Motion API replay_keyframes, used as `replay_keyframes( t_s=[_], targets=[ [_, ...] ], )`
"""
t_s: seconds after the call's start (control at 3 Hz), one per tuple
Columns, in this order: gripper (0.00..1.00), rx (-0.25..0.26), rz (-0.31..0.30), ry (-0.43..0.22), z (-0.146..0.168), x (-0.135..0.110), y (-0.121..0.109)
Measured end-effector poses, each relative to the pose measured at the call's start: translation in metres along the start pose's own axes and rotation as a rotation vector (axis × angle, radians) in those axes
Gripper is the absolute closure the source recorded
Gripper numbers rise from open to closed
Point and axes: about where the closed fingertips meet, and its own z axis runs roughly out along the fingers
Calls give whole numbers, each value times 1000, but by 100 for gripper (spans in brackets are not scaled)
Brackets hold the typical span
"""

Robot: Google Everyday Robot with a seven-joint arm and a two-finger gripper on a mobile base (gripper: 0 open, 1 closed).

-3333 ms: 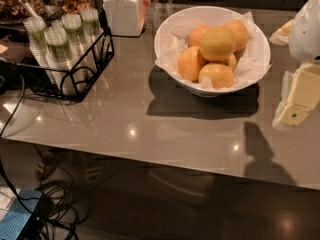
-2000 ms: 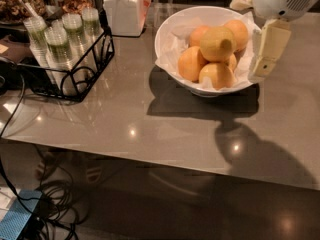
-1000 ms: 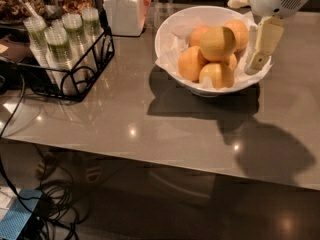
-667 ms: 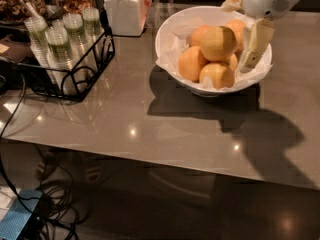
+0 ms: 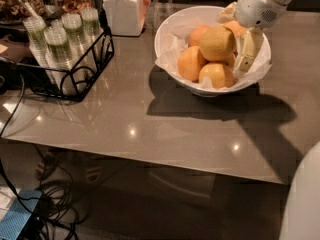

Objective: Pick orange from white bowl

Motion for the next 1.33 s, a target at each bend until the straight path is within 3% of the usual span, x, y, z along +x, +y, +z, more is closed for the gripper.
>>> replay_keyframes(
  t_s=[0.33, 0.67, 1.33],
  targets=[
    [0, -28, 17, -22, 18, 6, -7],
    [19, -49, 36, -46, 33, 6, -12],
    [66, -49, 36, -47, 32, 6, -12]
  ],
)
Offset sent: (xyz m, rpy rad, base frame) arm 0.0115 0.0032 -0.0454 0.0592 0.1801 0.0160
